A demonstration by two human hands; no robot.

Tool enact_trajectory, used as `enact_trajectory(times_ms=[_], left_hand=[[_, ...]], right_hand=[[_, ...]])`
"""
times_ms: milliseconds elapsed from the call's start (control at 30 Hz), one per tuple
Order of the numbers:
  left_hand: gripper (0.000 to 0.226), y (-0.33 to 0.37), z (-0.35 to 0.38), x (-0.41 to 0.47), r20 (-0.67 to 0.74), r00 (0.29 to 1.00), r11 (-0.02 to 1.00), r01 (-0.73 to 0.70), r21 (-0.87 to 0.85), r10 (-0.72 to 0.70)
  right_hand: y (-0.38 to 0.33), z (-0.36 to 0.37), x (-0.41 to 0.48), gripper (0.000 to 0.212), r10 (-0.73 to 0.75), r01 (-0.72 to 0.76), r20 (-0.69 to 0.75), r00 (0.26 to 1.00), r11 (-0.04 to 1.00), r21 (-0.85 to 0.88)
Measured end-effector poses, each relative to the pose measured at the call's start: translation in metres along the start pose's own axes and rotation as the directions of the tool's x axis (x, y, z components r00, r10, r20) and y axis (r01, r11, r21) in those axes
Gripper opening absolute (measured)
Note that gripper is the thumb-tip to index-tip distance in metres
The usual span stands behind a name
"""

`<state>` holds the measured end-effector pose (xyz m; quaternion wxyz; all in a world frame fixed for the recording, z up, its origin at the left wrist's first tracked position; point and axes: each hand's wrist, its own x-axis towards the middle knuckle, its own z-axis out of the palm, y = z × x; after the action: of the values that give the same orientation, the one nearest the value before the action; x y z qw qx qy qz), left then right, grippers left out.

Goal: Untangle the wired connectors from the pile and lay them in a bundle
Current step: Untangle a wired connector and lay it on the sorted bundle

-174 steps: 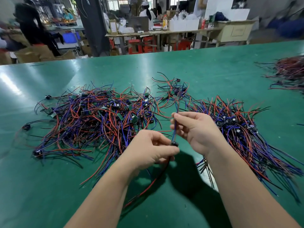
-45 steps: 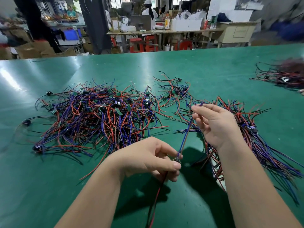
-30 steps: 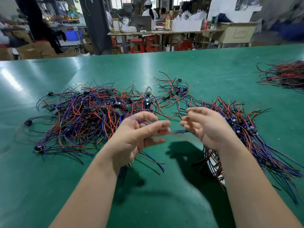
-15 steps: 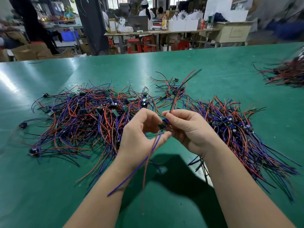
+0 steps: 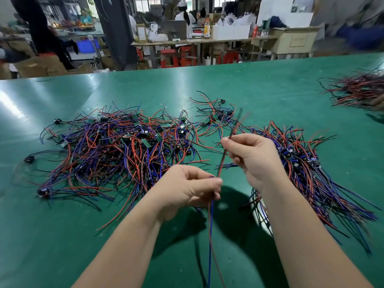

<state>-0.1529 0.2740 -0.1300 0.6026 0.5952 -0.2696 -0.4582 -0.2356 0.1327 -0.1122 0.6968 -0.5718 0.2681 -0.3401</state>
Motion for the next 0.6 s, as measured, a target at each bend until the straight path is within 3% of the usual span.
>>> enact_trajectory(times_ms=[100, 267, 367, 433, 500, 533, 600], left_hand=[[0.016, -0.004, 0.003, -0.004, 0.151, 0.983, 0.987, 0.079, 0.140, -0.100], [0.019, -0.002, -0.010, -0.007, 0.208, 0.965, 0.973, 0.119, 0.196, -0.160], [0.021, 0.005, -0.018, -0.008, 0.139, 0.985, 0.982, 0.080, 0.172, -0.105], [0.027, 0.008, -0.020, -0.003, -0.029, 0.999, 0.997, 0.047, 0.054, -0.046], [0.031, 0.008, -0.022, 0.003, -0.229, 0.973, 0.996, 0.015, -0.092, -0.036], [0.032, 0.007, -0.023, 0.005, -0.299, 0.953, 0.989, -0.005, -0.146, -0.040], [0.034, 0.006, -0.022, 0.007, -0.361, 0.932, 0.980, -0.036, -0.195, -0.038]], right_hand=[[-0.006, -0.010, 0.002, 0.017, 0.003, 0.012, -0.162, 0.987, 0.996, 0.092], [-0.004, -0.010, 0.001, 0.018, -0.004, 0.064, -0.285, 0.959, 0.977, 0.204], [-0.007, -0.012, 0.007, 0.011, -0.021, 0.137, -0.366, 0.930, 0.945, 0.295], [-0.008, -0.014, 0.009, 0.014, -0.042, 0.130, -0.387, 0.921, 0.970, 0.206], [-0.007, -0.012, 0.005, 0.021, -0.136, 0.137, -0.228, 0.964, 0.991, -0.014], [-0.005, -0.008, 0.000, 0.023, -0.173, 0.164, -0.055, 0.983, 0.977, -0.139], [0.001, 0.003, -0.011, 0.027, -0.139, 0.247, 0.302, 0.943, 0.901, -0.357]])
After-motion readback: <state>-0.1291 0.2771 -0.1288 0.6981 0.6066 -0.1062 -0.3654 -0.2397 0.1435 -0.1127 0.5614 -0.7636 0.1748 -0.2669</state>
